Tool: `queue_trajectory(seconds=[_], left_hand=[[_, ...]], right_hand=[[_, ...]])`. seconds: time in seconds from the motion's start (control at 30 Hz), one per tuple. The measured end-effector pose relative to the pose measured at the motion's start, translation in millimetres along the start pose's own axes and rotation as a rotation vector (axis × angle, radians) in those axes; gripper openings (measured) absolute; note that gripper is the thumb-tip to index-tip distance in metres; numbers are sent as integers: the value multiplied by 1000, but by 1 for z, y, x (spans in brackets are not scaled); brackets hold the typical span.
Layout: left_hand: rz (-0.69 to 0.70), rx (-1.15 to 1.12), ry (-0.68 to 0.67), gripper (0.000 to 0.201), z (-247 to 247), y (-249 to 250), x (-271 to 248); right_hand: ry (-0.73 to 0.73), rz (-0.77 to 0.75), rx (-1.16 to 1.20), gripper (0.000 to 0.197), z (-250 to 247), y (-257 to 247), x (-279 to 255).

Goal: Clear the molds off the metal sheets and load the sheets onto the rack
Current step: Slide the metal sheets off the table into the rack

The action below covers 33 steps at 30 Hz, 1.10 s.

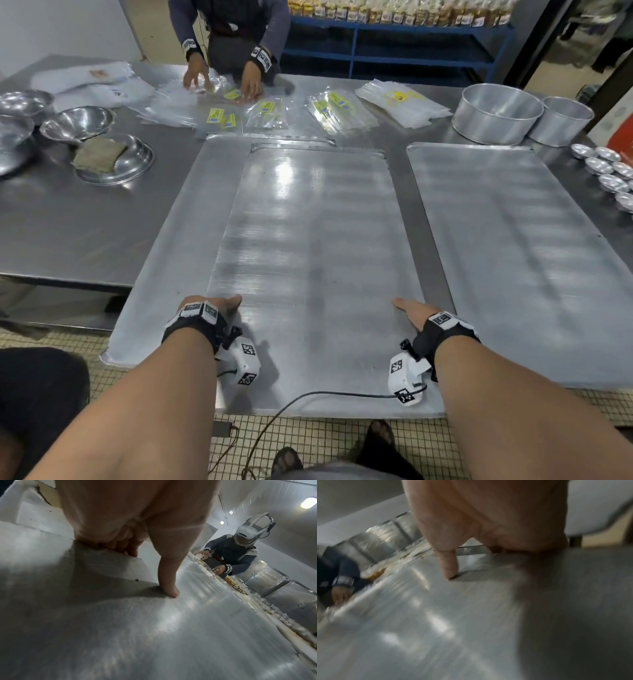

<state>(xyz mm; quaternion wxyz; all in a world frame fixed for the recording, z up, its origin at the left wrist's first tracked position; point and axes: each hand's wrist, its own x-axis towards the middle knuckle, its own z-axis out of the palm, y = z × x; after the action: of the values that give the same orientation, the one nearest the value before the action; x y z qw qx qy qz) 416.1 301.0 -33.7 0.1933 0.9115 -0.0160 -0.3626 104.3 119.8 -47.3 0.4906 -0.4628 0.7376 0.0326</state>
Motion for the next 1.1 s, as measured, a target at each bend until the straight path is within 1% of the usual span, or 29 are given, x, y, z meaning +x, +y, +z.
queue_trajectory(seconds=[0.07, 0.13, 0.23, 0.3, 0.37, 0.43, 0.47, 0.5, 0.57, 0.6, 0.67, 0.73, 0.83, 0.93, 1.1], left_hand=[[19, 41, -13, 71, 2, -4, 4], [91, 78, -15, 68, 5, -6, 5], [104, 187, -1, 64, 8, -6, 0], [120, 211, 10, 56, 9, -5, -3], [129, 185, 3, 51, 10, -2, -6], [113, 105, 24, 43, 9, 1, -10], [85, 57, 44, 44, 10, 0, -8], [69, -59, 50, 45, 10, 0, -7], [73, -247, 76, 60, 11, 4, -5], [69, -247, 76, 60, 9, 6, -3], [41, -244, 83, 48, 4, 14, -7], [41, -290, 95, 50, -3, 25, -13], [133, -334, 47, 49, -15, 41, -13], [205, -386, -20, 53, -29, 55, -11], [375, -352, -135, 44, -38, 92, -16]], right_hand=[[0, 9, 105, 75, -1, 2, -10], [34, 16, 152, 67, -2, 7, -11], [96, -9, 223, 67, -1, 13, -18], [123, -8, 285, 68, 0, 14, -16], [151, -5, 331, 69, 0, 13, -14], [170, 11, 373, 67, -1, 10, -17], [179, 20, 392, 68, -1, 9, -17], [188, 25, 404, 70, -2, 7, -17], [212, 41, 428, 69, -4, 4, -16], [233, 45, 440, 68, -5, 3, -16], [271, 47, 470, 64, -6, 0, -19], [295, 55, 502, 63, -4, -1, -24], [349, 66, 554, 67, 1, 0, -35], [428, 81, 629, 71, 3, 3, -51], [559, 90, 816, 59, -9, 16, -84]])
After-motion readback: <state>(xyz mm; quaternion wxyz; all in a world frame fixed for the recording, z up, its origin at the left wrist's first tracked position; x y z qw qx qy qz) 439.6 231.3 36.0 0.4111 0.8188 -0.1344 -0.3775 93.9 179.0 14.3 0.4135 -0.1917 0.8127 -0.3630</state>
